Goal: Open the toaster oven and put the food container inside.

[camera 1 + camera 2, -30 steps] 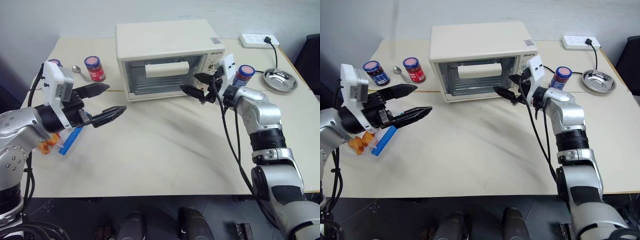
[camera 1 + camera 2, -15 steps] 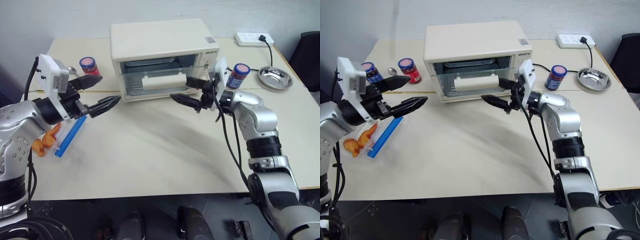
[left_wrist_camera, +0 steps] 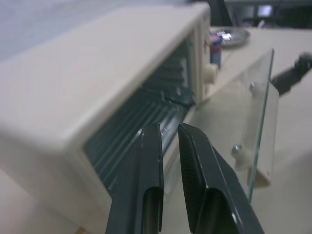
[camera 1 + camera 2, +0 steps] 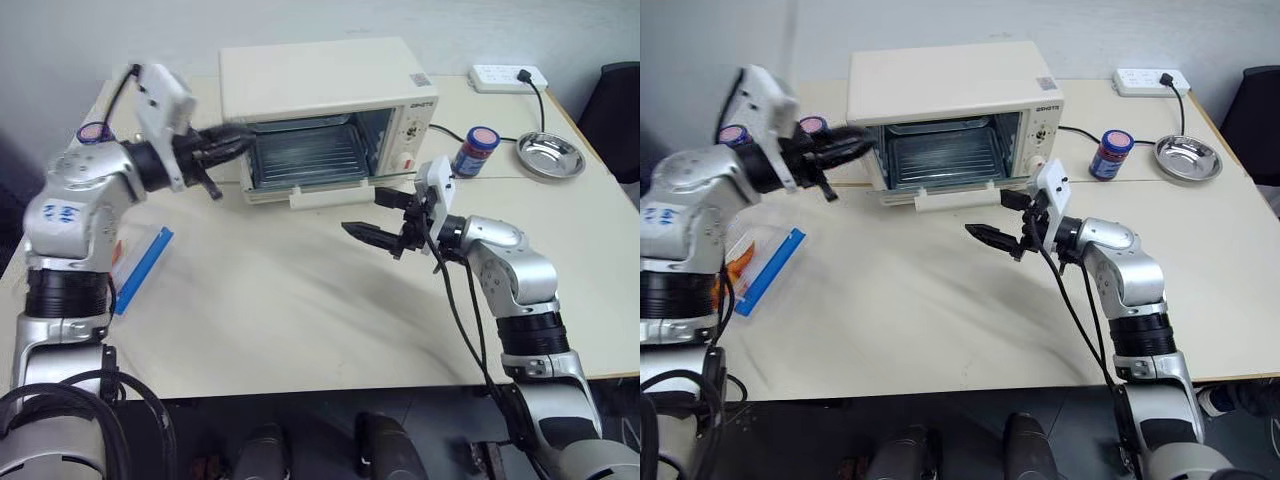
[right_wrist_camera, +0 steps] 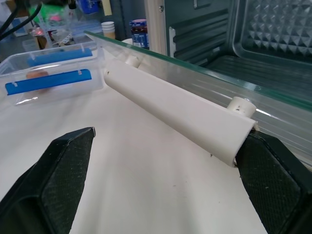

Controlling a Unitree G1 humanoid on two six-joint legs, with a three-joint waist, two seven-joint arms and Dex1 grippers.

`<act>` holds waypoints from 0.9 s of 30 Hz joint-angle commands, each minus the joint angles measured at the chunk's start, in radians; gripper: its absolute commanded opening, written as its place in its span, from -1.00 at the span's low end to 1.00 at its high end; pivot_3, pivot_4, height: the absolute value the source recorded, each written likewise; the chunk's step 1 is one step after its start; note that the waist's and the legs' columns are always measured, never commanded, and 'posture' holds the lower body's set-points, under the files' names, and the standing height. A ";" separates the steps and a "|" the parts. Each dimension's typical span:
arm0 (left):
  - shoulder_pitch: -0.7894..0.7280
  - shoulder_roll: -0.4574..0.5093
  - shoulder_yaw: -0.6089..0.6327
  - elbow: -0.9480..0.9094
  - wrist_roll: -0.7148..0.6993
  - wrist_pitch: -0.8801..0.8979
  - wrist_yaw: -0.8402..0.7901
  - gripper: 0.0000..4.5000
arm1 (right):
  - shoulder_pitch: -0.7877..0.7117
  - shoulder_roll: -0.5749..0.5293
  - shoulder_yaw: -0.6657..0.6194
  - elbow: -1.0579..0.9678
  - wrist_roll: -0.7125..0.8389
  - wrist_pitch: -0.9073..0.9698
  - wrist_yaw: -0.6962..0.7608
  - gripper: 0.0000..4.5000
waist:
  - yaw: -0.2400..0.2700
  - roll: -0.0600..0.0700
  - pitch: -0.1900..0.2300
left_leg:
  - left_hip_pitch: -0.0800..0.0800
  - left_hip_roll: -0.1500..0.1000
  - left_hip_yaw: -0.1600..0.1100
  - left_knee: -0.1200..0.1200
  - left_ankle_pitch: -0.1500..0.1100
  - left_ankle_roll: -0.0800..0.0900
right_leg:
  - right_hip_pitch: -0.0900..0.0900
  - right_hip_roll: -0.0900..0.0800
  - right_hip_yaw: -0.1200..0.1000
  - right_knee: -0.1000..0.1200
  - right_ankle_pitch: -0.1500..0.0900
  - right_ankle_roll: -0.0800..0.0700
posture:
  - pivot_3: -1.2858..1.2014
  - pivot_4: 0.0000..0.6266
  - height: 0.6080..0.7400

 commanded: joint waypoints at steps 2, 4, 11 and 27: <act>-0.026 -0.014 -0.048 0.027 0.083 -0.068 -0.049 -0.66 | 0.037 0.003 -0.028 -0.109 0.040 0.015 -0.035 1.00 | 0.002 0.000 0.000 | 0.000 0.000 0.000 0.000 0.000 0.000 | 0.000 0.000 0.000 0.000 0.000 0.000 | 0.03 -0.52 1.00; -0.022 -0.024 -0.065 0.038 0.108 -0.077 -0.066 -0.66 | 0.065 -0.004 -0.035 -0.152 0.043 0.029 -0.059 1.00 | 0.003 0.000 0.000 | 0.000 0.000 0.000 0.000 0.000 0.000 | 0.000 0.000 0.000 0.000 0.000 0.000 | 0.03 -0.52 1.00; 0.035 -0.045 -0.061 -0.028 0.118 -0.051 -0.101 -0.66 | 0.301 -0.191 -0.147 -0.373 0.060 0.144 -0.106 1.00 | 0.021 -0.001 0.001 | -0.001 0.000 -0.001 0.001 0.000 0.001 | 0.001 -0.001 0.000 0.000 0.000 0.000 | 0.03 -0.52 1.00; 0.267 -0.102 -0.125 -0.232 0.265 0.118 0.087 -0.66 | 0.272 -0.341 -0.344 -0.536 0.455 0.369 -0.117 1.00 | 0.033 -0.003 0.002 | 0.000 0.000 -0.001 0.005 0.000 0.002 | 0.002 -0.001 0.001 0.002 0.001 0.001 | 0.03 -0.52 1.00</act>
